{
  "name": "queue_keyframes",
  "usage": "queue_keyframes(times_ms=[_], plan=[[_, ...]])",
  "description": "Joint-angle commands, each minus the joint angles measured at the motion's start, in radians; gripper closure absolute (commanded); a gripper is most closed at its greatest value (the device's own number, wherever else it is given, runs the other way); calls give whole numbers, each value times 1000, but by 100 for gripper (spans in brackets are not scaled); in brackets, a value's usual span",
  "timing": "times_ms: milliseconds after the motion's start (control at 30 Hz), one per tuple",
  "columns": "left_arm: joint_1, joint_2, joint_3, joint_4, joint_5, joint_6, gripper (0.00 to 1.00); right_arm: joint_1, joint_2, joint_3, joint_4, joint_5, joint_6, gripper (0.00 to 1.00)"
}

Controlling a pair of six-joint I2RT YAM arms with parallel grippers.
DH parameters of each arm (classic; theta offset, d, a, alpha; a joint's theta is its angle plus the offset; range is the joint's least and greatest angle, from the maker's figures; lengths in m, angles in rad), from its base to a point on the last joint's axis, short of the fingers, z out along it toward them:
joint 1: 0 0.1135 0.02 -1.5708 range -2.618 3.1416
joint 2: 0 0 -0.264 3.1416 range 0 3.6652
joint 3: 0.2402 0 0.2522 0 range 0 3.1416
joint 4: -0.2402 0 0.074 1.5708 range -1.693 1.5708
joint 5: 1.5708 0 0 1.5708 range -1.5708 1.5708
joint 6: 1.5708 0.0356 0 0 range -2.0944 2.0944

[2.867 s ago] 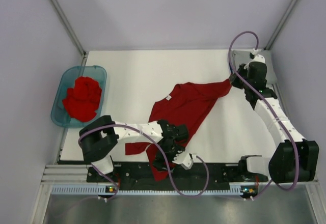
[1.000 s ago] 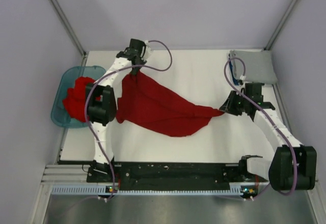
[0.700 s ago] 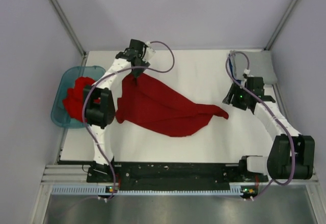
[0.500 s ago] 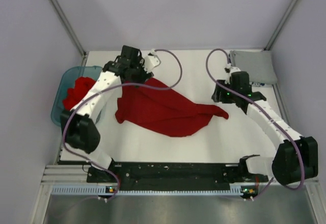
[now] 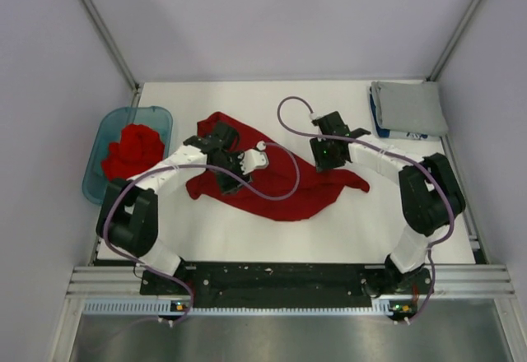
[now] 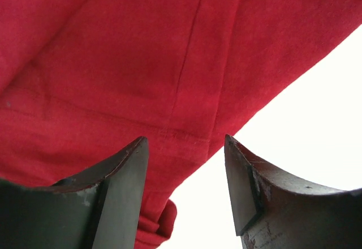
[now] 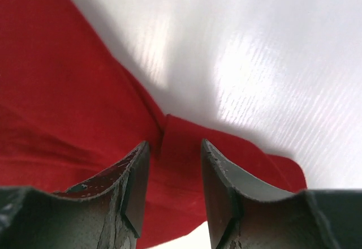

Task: Fold and stack the t-shirts

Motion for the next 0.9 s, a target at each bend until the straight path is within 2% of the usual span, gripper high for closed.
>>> queue_keyframes(times_ms=[0,100,200,300,633,800,867], plan=[[-75,22,-34,97,-63,-3,39,5,39,48,-43,95,-5,61],[-102,63,-31,94,-102,6,39,5,39,34,-45,95,-5,75],[-103,95,-19,88,-109,10,39,5,30,30,-45,118,-2,83],[-103,112,-12,71,-114,26,37,4,10,33,-45,130,-6,99],[-103,108,-37,62,-178,70,35,-45,-111,48,-48,49,-11,100],[-103,94,-42,105,-218,55,42,-88,-164,45,-48,-14,-10,100],[-103,96,-40,114,-234,55,49,-100,-180,39,-48,-20,-14,100]])
